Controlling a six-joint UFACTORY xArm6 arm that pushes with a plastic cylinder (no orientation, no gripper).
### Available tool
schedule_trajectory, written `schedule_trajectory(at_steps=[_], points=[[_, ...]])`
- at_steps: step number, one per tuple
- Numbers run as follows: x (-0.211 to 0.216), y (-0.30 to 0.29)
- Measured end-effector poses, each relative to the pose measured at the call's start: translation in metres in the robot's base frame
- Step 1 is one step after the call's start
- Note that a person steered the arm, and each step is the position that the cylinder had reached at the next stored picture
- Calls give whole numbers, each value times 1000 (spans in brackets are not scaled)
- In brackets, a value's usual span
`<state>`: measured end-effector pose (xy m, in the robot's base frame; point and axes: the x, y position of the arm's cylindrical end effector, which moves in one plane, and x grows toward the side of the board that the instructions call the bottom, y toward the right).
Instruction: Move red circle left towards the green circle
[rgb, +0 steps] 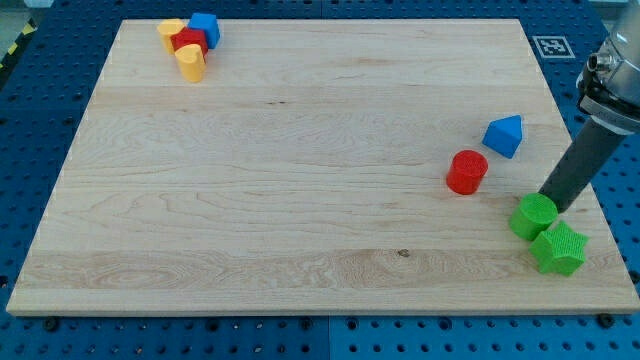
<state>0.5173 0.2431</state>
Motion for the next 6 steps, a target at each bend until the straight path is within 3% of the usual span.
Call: schedule_trajectory(at_steps=[3,5,6], points=[[-65,-44],[-60,-80],[-33,-80]])
